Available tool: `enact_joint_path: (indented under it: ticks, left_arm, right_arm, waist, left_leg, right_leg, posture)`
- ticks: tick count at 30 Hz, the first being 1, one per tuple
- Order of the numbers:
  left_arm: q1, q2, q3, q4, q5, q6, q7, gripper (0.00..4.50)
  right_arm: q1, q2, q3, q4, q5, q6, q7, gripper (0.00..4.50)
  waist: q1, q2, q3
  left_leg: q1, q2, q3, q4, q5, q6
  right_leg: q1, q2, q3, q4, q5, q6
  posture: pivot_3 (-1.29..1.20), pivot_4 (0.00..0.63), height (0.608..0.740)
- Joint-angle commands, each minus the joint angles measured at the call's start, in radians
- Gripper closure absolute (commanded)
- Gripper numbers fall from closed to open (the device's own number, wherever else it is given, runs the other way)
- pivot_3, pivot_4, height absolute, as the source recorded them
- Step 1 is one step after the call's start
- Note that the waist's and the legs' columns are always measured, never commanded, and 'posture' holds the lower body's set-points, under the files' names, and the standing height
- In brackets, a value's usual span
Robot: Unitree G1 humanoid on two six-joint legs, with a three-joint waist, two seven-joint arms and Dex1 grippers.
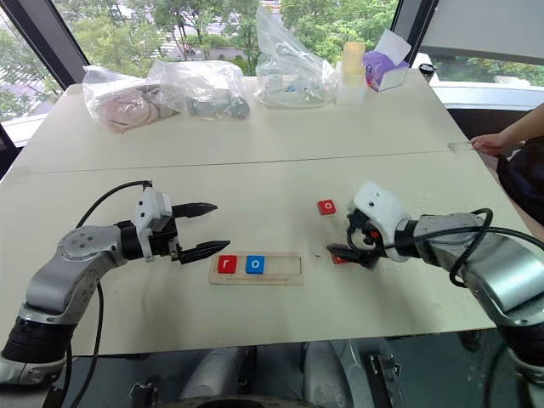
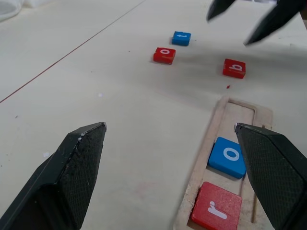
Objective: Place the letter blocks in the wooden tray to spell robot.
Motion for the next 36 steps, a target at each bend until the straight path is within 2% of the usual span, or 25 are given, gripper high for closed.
enact_joint_path:
  ticks: [1, 6, 14, 17, 22, 28, 32, 36]
  left_arm:
    - [-0.005, 0.006, 0.011, -0.029, -0.004, -0.016, 0.004, 0.0]
    - [0.017, 0.022, 0.032, -0.057, -0.015, -0.002, 0.01, 0.0]
    - [0.03, 0.031, 0.04, -0.073, -0.022, 0.007, 0.027, 0.0]
    - [0.028, 0.032, 0.038, -0.072, -0.021, 0.007, 0.03, 0.0]
    - [0.023, 0.03, 0.035, -0.069, -0.021, 0.006, 0.036, 0.0]
    - [0.033, 0.04, 0.037, -0.08, -0.031, 0.015, 0.028, 0.0]
    - [0.031, 0.049, 0.032, -0.08, -0.039, 0.016, 0.015, 0.0]
    - [0.026, 0.053, 0.03, -0.081, -0.044, 0.02, 0.009, 0.0]
  right_arm:
    - [-0.011, -0.012, 0.058, 0.155, -0.098, -0.278, 0.237, 0.05]
    - [-0.077, 0.063, 0.12, 0.358, -0.17, -0.404, 0.372, 0.05]
    - [-0.107, 0.165, 0.125, 0.434, -0.238, -0.463, 0.385, 0.05]
    - [-0.106, 0.182, 0.118, 0.438, -0.251, -0.467, 0.388, 0.88]
    - [-0.106, 0.205, 0.1, 0.4, -0.265, -0.48, 0.367, 3.38]
    - [-0.147, 0.235, 0.078, 0.181, -0.231, -0.357, 0.312, 3.37]
    - [-0.18, 0.288, 0.155, 0.018, -0.219, -0.184, 0.274, 3.37]
    - [-0.2, 0.339, 0.234, 0.0, -0.275, -0.129, 0.223, 3.37]
  waist:
    - [-0.004, 0.0, 0.0]
    - [-0.003, 0.0, 0.001]
    - [0.0, -0.001, 0.001]
    - [0.001, -0.001, 0.001]
    - [0.004, -0.001, 0.001]
    - [0.002, 0.0, 0.001]
    - [0.003, 0.0, 0.001]
    - [0.006, -0.001, 0.001]
  left_leg:
    - [0.0, 0.0, 0.0, 0.0, 0.0, 0.0]
    - [0.003, 0.001, 0.0, 0.0, 0.0, 0.0]
    - [0.003, 0.001, -0.001, 0.0, 0.0, -0.001]
    - [0.004, 0.001, -0.001, 0.0, 0.0, -0.001]
    - [0.003, 0.001, -0.001, 0.0, 0.0, -0.001]
    - [0.003, 0.001, -0.001, 0.0, 0.0, -0.001]
    - [0.003, 0.001, -0.002, 0.0, 0.0, -0.002]
    - [0.003, 0.001, -0.003, 0.0, 0.0, -0.002]
  right_leg:
    - [0.0, 0.0, 0.001, 0.0, 0.0, 0.0]
    - [0.0, 0.001, 0.002, 0.002, 0.0, -0.001]
    - [0.001, 0.0, 0.003, 0.002, 0.0, -0.001]
    - [0.001, 0.0, 0.003, 0.002, 0.001, -0.002]
    - [0.001, 0.0, 0.003, 0.002, 0.001, -0.002]
    - [0.0, 0.0, 0.003, 0.002, 0.001, -0.002]
    - [0.0, 0.0, 0.003, 0.002, 0.001, -0.002]
    - [0.0, -0.001, 0.003, 0.002, 0.001, -0.002]
  posture:
    - [0.0, 0.15, 0.74]
    - [0.0, 0.15, 0.74]
    - [0.0, 0.15, 0.74]
    - [0.0, 0.15, 0.74]
    - [0.0, 0.15, 0.74]
    - [0.0, 0.15, 0.74]
    - [0.0, 0.15, 0.74]
    - [0.0, 0.15, 0.74]
